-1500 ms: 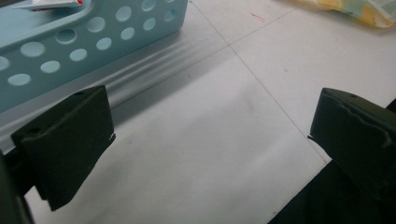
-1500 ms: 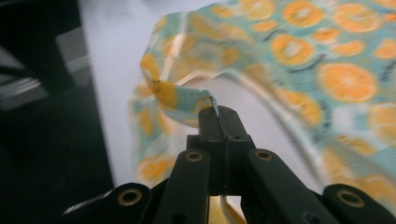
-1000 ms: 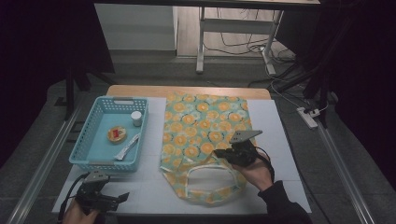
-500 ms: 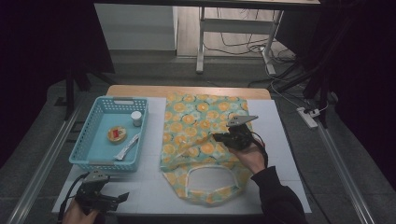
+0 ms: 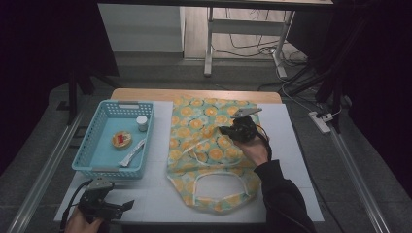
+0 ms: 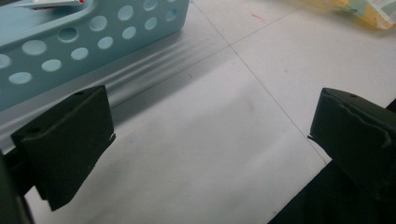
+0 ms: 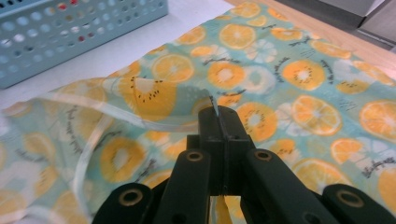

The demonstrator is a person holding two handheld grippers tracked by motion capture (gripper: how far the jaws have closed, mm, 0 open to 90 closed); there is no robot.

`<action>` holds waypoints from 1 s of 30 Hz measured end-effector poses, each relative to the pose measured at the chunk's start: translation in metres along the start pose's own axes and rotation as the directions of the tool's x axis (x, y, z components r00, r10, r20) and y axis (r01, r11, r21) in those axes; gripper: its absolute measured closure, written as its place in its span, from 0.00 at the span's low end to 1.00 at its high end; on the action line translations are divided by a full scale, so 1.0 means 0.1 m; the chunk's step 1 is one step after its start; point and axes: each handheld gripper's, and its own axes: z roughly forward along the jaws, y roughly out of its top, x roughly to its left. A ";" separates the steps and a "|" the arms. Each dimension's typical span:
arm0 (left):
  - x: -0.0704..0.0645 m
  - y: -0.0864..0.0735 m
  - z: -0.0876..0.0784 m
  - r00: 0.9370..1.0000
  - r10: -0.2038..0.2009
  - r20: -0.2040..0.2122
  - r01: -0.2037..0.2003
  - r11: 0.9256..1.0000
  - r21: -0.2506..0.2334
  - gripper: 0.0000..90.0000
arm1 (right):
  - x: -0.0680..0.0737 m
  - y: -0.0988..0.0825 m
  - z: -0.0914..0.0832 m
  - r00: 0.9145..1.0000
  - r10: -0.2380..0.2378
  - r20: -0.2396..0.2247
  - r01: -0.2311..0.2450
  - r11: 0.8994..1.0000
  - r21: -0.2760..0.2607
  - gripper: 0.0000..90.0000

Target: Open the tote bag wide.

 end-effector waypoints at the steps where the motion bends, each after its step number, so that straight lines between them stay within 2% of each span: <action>1: 0.00 0.00 0.00 1.000 -0.001 0.000 0.001 1.000 0.000 0.00 | -0.02 0.01 0.01 1.000 0.001 0.002 -0.001 1.000 -0.003 1.00; 8: 0.00 0.00 0.00 1.000 -0.002 -0.001 0.002 1.000 0.000 0.00 | -0.21 0.02 0.17 0.999 0.047 0.024 -0.047 0.999 -0.011 1.00; 14: 0.00 0.00 0.00 1.000 -0.005 -0.003 0.005 1.000 0.002 0.00 | -0.33 -0.04 0.30 0.997 0.065 0.038 -0.065 0.998 0.001 1.00; 19: 0.00 0.00 0.00 1.000 -0.004 -0.002 0.004 1.000 0.002 0.00 | -0.36 -0.18 0.50 0.997 0.062 0.040 -0.064 0.995 0.072 1.00; 20: 0.00 0.00 0.00 1.000 -0.003 -0.002 0.003 1.000 0.001 0.00 | -0.38 -0.23 0.56 0.997 0.055 0.049 -0.060 0.993 0.103 1.00; 23: 0.00 0.00 0.00 1.000 -0.003 -0.001 0.003 1.000 -0.002 0.00 | -0.40 -0.28 0.60 0.997 0.054 0.057 -0.061 0.990 0.125 0.99; 26: 0.00 0.00 0.00 1.000 -0.002 0.001 0.002 1.000 -0.003 0.00 | -0.42 -0.30 0.59 0.996 0.069 0.055 -0.075 0.990 0.121 0.91; 30: 0.00 0.00 0.00 1.000 -0.003 -0.001 0.003 1.000 -0.003 0.00 | -0.41 -0.22 0.46 0.995 0.080 0.057 -0.083 0.995 0.062 0.77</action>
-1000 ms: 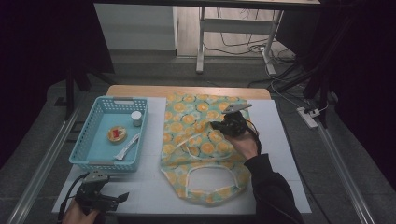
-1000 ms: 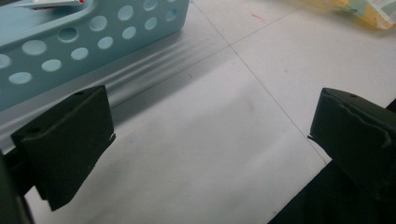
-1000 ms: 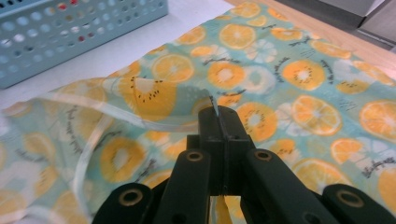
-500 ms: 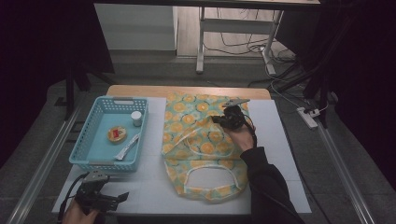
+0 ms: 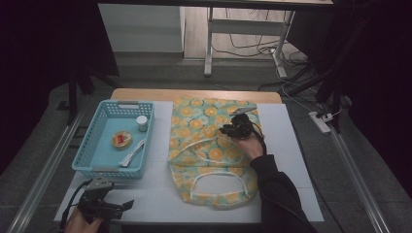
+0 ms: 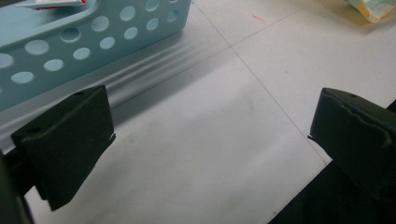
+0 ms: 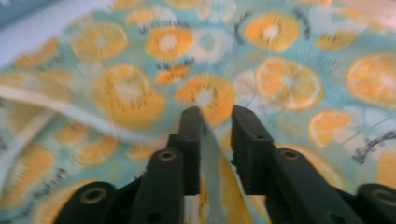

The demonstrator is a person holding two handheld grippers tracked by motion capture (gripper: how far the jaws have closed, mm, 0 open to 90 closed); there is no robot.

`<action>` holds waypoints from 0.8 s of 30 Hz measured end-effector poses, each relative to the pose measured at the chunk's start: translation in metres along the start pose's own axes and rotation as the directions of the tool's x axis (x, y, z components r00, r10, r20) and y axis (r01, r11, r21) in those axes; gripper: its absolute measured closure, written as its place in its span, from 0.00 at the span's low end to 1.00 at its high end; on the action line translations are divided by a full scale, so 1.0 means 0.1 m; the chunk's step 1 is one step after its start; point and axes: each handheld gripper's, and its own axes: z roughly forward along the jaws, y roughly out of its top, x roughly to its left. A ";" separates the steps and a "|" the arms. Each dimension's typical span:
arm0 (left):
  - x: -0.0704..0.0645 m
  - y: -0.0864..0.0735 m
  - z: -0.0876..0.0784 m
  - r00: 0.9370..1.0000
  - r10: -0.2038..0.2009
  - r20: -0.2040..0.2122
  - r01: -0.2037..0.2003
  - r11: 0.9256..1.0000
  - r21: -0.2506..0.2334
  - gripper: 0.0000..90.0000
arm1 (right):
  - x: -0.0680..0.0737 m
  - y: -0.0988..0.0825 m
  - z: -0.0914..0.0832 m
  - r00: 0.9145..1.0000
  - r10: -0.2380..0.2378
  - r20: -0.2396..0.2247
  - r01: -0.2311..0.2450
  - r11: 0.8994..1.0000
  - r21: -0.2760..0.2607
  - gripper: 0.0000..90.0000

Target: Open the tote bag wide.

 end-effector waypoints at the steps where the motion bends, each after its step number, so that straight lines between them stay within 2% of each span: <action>1: 0.00 0.00 0.00 1.000 0.000 0.000 0.000 1.000 0.000 0.00 | 0.01 0.02 -0.03 1.000 0.001 -0.002 -0.001 1.000 -0.006 0.73; 4: 0.00 0.00 0.00 1.000 -0.001 -0.001 0.001 1.000 0.000 0.00 | 0.06 0.06 -0.11 1.000 -0.009 0.005 0.009 1.000 -0.013 0.63; 7: 0.00 0.00 0.00 1.000 -0.003 0.001 0.003 1.000 0.000 0.00 | 0.13 0.08 -0.19 1.000 -0.017 -0.016 0.017 1.000 -0.009 0.51; 8: 0.00 0.00 0.00 1.000 -0.003 0.001 0.003 1.000 0.000 0.00 | 0.13 0.08 -0.19 1.000 -0.017 -0.016 0.017 1.000 -0.009 0.51; 14: 0.00 0.00 0.00 1.000 -0.002 -0.002 0.002 1.000 0.001 0.00 | 0.26 0.01 -0.32 0.998 -0.042 -0.037 0.042 0.999 -0.002 0.34; 17: 0.00 0.00 0.00 1.000 -0.003 -0.002 0.003 1.000 0.000 0.00 | 0.30 -0.01 -0.37 0.997 -0.035 -0.063 0.035 0.999 -0.002 0.25; 22: 0.00 0.00 0.00 1.000 -0.004 -0.001 0.004 1.000 0.000 0.00 | 0.39 -0.08 -0.41 0.996 -0.036 -0.080 0.039 0.999 0.037 0.11; 24: 0.00 0.00 0.00 1.000 -0.004 -0.002 0.004 1.000 0.000 0.00 | 0.43 -0.13 -0.42 0.995 -0.046 -0.087 0.051 0.997 0.053 0.08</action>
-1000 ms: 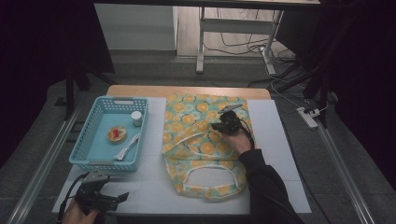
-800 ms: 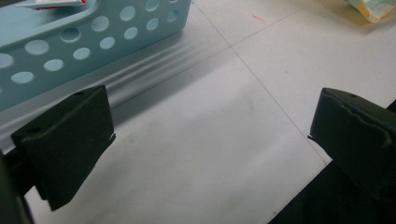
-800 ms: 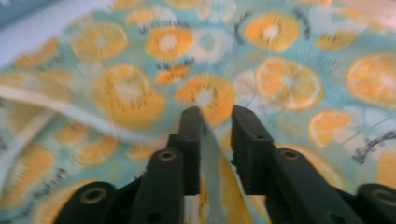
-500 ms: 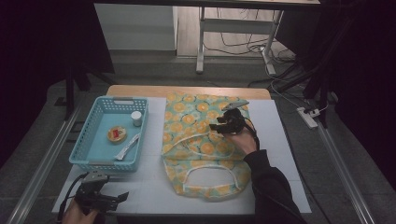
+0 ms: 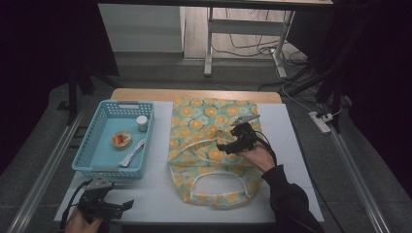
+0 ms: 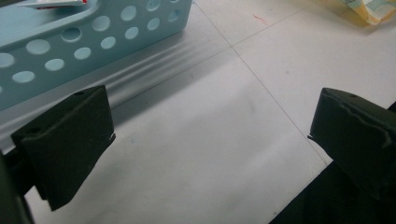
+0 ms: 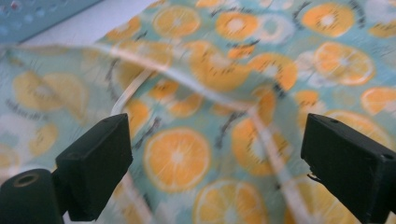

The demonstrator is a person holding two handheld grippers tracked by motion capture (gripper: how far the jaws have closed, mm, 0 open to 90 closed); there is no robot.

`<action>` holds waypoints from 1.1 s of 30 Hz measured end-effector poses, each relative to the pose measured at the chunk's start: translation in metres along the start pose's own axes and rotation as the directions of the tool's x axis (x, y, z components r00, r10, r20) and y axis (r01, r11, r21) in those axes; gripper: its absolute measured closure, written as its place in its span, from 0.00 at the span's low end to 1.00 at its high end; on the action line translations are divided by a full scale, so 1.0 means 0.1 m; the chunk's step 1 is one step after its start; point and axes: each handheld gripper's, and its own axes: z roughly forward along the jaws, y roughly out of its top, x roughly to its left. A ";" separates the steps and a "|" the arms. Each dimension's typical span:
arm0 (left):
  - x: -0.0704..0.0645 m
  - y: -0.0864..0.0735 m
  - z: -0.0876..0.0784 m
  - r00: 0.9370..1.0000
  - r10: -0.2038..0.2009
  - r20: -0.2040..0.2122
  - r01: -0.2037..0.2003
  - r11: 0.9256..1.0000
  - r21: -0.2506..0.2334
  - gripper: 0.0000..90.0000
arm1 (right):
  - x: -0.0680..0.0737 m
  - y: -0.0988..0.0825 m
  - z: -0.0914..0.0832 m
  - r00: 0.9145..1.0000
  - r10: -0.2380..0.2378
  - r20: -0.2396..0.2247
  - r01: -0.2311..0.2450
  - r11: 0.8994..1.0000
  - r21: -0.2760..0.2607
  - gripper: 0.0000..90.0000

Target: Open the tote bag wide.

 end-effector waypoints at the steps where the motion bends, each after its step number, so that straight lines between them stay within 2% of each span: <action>1: 0.00 0.00 0.00 1.000 0.000 0.000 0.000 1.000 0.000 0.00 | 0.02 -0.02 0.00 1.000 -0.004 -0.004 0.004 1.000 0.002 0.06; 2: 0.00 0.00 0.00 1.000 0.001 0.000 -0.001 1.000 0.000 0.00 | 0.06 -0.07 0.00 1.000 -0.013 -0.005 0.013 1.000 0.017 0.02; 5: 0.00 0.00 0.00 1.000 0.001 0.000 -0.001 1.000 0.000 0.00 | 0.10 -0.12 0.00 1.000 -0.024 0.000 0.024 0.999 0.028 0.00; 11: 0.00 0.00 0.00 1.000 0.002 0.000 -0.002 1.000 0.000 0.00 | 0.18 -0.28 0.06 0.998 -0.055 0.021 0.053 0.995 0.083 0.00; 20: 0.00 0.00 0.00 1.000 0.002 0.001 -0.002 1.000 -0.002 0.00 | 0.23 -0.45 0.24 0.995 -0.098 0.012 0.095 0.982 0.162 0.00; 22: 0.00 0.00 0.00 1.000 0.002 0.001 -0.002 1.000 -0.001 0.00 | 0.25 -0.47 0.25 0.992 -0.121 0.025 0.115 0.981 0.155 0.00; 24: 0.00 0.00 0.00 1.000 0.003 0.001 -0.003 1.000 0.000 0.00 | 0.26 -0.48 0.25 0.992 -0.122 0.026 0.117 0.982 0.151 0.00; 27: 0.00 0.00 0.00 1.000 0.004 0.001 -0.004 1.000 0.000 0.00 | 0.27 -0.47 0.22 0.990 -0.139 0.011 0.136 0.979 0.151 0.10; 33: -0.01 0.00 0.00 1.000 0.005 -0.001 -0.005 1.000 0.003 0.00 | 0.34 -0.42 0.17 0.986 -0.164 -0.021 0.165 0.972 0.165 0.41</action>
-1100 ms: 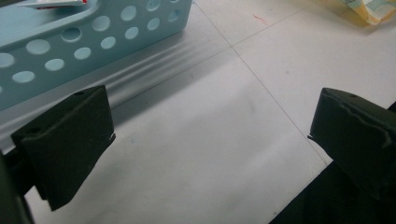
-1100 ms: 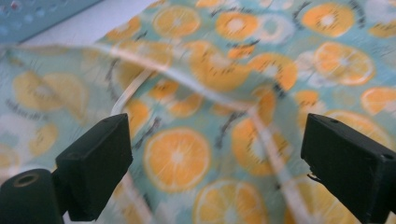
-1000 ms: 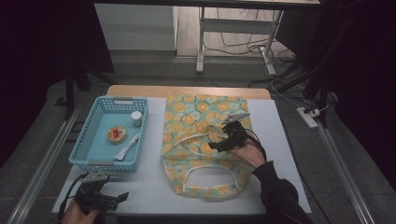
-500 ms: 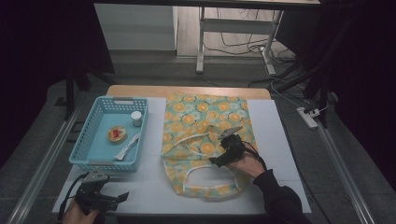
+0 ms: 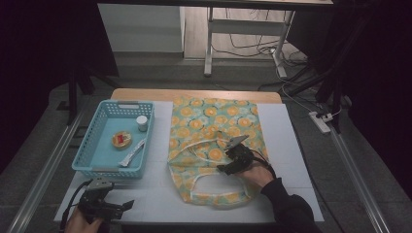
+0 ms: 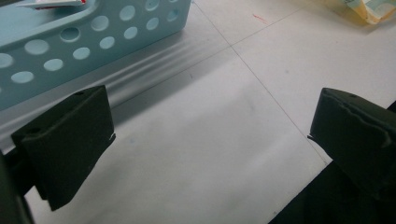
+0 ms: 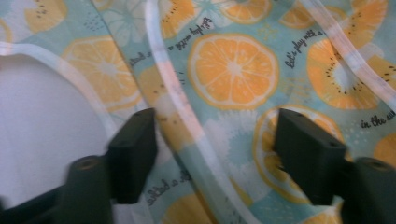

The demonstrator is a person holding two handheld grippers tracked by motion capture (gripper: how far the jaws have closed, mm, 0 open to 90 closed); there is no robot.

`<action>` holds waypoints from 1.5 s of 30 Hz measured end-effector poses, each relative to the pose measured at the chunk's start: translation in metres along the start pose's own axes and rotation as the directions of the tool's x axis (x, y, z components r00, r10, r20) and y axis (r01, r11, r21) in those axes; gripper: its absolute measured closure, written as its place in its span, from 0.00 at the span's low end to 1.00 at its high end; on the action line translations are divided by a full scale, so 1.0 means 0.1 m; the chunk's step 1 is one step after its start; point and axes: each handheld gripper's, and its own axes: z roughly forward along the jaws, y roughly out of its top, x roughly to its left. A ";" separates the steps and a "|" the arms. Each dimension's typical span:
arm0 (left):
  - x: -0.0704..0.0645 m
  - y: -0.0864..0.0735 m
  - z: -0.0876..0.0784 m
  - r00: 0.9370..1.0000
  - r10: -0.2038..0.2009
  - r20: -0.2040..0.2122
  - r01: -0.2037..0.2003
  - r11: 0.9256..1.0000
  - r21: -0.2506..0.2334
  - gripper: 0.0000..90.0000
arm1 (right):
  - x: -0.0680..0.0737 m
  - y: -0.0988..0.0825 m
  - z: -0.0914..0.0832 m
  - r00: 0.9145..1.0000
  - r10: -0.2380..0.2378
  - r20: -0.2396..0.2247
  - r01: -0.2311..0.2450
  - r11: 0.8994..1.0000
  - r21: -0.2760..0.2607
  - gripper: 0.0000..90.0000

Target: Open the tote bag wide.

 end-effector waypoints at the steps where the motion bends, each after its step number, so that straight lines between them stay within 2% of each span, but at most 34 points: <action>1: 0.00 0.00 0.00 1.000 0.000 0.000 0.000 1.000 0.000 0.00 | 0.00 0.00 -0.01 1.000 -0.004 -0.002 0.004 1.000 -0.001 0.48; 6: 0.00 0.00 0.00 1.000 -0.001 0.000 0.001 1.000 0.000 0.00 | 0.02 0.00 -0.03 0.999 -0.024 -0.022 0.023 1.000 -0.016 0.77; 11: 0.00 0.00 0.00 1.000 -0.003 0.002 0.003 1.000 0.000 0.00 | 0.00 -0.01 -0.03 0.998 -0.002 -0.058 0.000 1.000 -0.023 0.97; 16: 0.00 0.00 0.00 1.000 -0.003 0.002 0.003 1.000 -0.001 0.00 | -0.02 0.02 -0.04 0.998 0.003 -0.069 -0.004 1.000 -0.015 0.99; 25: 0.00 0.00 0.00 1.000 -0.003 0.002 0.003 1.000 -0.001 0.00 | -0.06 0.08 -0.17 0.996 0.026 -0.083 -0.032 0.997 -0.071 0.99; 31: 0.00 0.00 0.00 1.000 -0.003 0.002 0.003 1.000 0.000 0.00 | -0.07 0.14 -0.28 0.995 0.040 -0.096 -0.051 0.992 -0.119 1.00; 38: 0.01 0.00 0.00 1.000 -0.005 0.002 0.005 1.000 0.001 0.00 | -0.07 0.23 -0.34 0.994 0.032 -0.106 -0.048 0.988 -0.150 1.00; 45: 0.01 0.00 0.00 1.000 -0.007 0.001 0.007 1.000 0.002 0.00 | -0.06 0.39 -0.43 0.996 0.007 -0.084 -0.022 0.983 -0.185 1.00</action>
